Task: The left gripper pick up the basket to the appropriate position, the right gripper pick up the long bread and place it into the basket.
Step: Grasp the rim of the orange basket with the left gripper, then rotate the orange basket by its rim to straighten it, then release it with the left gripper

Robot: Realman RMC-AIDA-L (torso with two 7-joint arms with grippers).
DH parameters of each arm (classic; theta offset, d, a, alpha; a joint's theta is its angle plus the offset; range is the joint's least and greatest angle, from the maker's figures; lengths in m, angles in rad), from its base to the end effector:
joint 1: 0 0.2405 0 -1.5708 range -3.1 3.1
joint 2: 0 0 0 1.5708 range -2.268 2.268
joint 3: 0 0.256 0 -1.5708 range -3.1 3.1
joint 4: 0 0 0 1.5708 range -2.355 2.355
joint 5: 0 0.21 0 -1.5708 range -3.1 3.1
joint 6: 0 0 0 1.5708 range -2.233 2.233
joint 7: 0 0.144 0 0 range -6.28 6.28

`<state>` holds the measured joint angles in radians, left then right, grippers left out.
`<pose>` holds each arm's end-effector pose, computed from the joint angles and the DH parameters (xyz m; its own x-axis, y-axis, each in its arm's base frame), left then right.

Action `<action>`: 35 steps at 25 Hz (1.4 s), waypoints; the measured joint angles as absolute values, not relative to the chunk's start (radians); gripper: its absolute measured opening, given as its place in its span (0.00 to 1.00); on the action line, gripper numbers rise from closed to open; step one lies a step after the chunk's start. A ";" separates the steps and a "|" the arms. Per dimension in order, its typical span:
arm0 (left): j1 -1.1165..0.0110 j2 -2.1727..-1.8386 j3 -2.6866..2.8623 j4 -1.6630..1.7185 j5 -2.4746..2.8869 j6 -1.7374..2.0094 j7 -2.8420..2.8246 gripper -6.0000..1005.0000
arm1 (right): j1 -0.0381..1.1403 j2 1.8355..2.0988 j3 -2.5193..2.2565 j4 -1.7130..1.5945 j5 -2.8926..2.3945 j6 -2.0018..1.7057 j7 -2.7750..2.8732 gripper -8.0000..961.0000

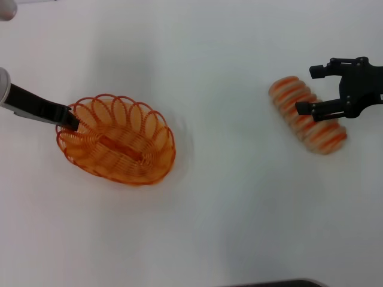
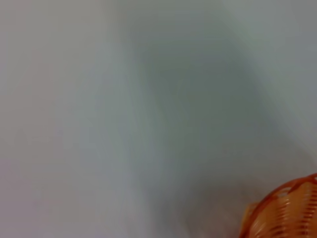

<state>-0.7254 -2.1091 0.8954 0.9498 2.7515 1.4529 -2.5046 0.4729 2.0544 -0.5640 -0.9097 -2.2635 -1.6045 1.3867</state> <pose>-0.2496 0.3790 0.0077 0.4638 0.8859 -0.0054 0.8021 -0.4225 -0.4219 0.3023 0.3231 0.0557 0.9050 -0.3221 -0.2777 -0.4050 -0.8522 -0.3313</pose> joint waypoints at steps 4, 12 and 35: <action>-0.732 -2.111 0.894 0.958 2.745 1.467 -2.576 0.13 | 0.474 2.054 -0.548 -0.910 -2.262 -1.606 1.387 0.97; -0.725 -2.155 0.834 0.965 2.690 1.458 -2.675 0.11 | 0.476 2.051 -0.483 -0.910 -2.247 -1.595 1.387 0.97; -0.650 -2.172 0.904 0.868 2.469 1.202 -2.782 0.10 | 0.449 2.062 -0.386 -0.906 -2.096 -1.516 1.381 0.97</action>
<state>-0.6496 -2.1721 0.9039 0.8683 2.4685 1.2016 -2.7821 0.4491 2.0621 -0.3857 -0.9060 -2.0957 -1.5161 1.3806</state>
